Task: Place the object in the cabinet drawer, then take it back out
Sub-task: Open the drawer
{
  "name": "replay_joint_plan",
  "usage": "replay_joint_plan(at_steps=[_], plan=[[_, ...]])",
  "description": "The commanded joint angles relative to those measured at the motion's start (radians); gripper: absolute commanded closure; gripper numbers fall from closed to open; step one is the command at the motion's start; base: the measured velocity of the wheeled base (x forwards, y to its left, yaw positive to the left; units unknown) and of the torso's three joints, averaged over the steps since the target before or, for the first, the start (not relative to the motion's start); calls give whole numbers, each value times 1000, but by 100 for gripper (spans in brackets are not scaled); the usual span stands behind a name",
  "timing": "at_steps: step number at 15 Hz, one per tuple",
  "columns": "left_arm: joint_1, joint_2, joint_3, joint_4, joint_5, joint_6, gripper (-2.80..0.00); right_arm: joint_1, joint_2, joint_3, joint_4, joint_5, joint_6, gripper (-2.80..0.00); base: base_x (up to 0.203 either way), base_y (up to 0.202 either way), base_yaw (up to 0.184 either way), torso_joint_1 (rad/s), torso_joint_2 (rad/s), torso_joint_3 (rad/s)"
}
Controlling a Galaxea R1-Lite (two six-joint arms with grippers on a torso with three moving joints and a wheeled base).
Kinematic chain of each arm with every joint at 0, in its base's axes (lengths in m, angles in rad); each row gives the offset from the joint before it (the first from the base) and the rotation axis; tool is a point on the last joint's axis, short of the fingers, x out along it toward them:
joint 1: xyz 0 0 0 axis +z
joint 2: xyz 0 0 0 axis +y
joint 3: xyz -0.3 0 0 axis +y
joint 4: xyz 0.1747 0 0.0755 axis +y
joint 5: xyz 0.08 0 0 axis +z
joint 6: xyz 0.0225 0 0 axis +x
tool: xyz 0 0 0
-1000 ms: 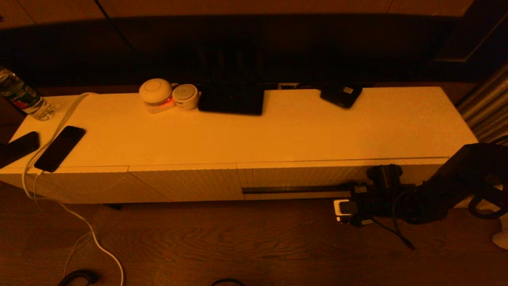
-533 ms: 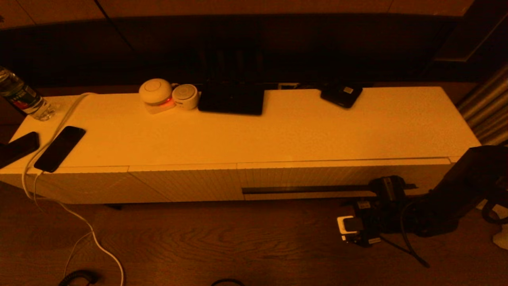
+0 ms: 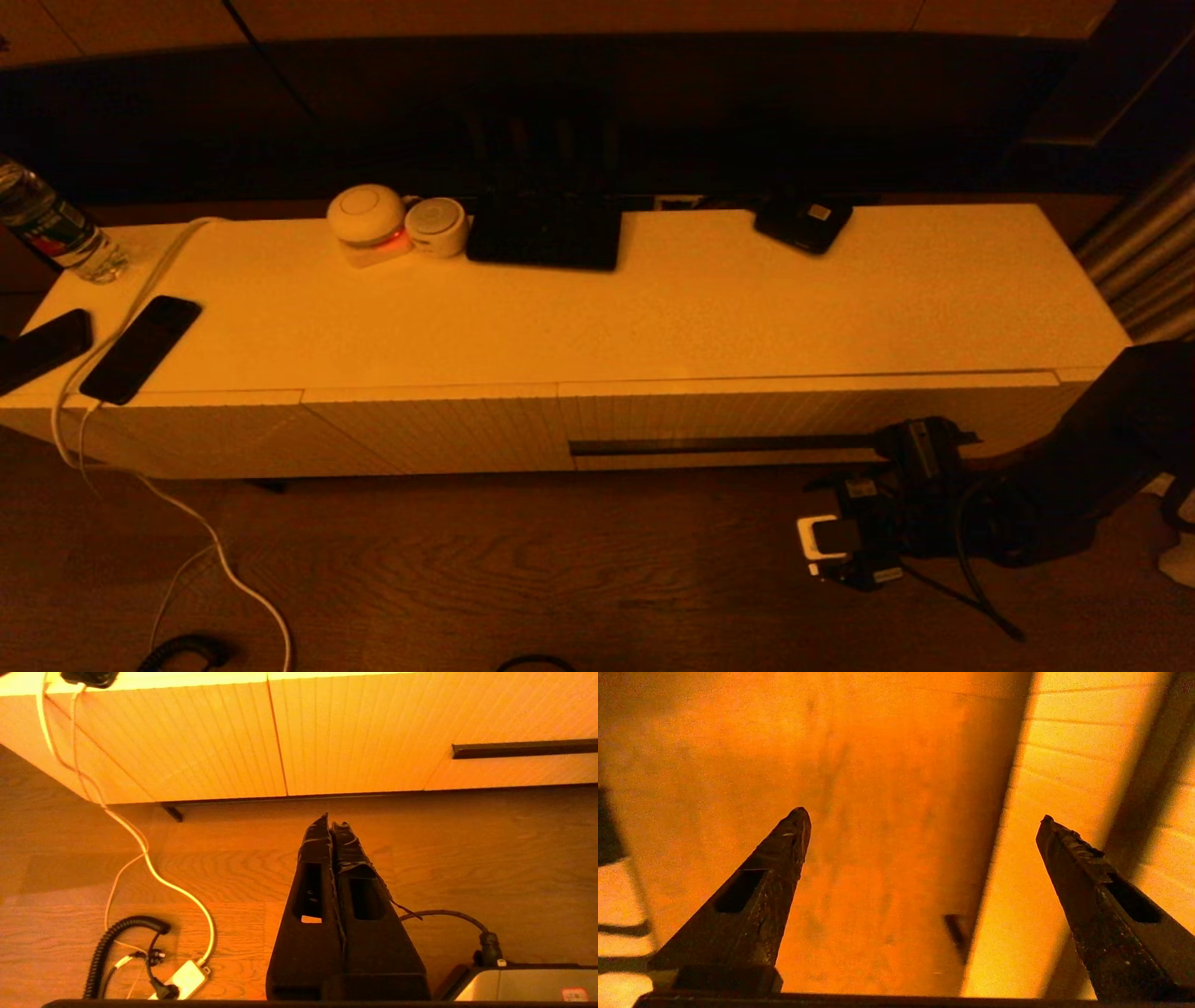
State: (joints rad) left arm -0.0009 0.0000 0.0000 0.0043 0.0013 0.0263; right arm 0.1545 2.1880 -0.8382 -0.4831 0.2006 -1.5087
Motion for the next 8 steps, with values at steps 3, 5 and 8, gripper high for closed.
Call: replay_joint_plan(at_steps=[3, 5, 8], plan=[[1, 0, 0, 0, 0, 0, 0, -1, -18, -60, 0, 0, -7, -280, 0, 0, 0, 0, 0, 0], [1, 0, 0, 0, 0, 0, 0, -1, 7, -100, -4, 0, -7, -280, 0, 0, 0, 0, 0, 0], [1, 0, 0, 0, 0, 0, 0, -3, 41, -142, -11, 0, -7, -280, 0, 0, 0, 0, 0, 0]])
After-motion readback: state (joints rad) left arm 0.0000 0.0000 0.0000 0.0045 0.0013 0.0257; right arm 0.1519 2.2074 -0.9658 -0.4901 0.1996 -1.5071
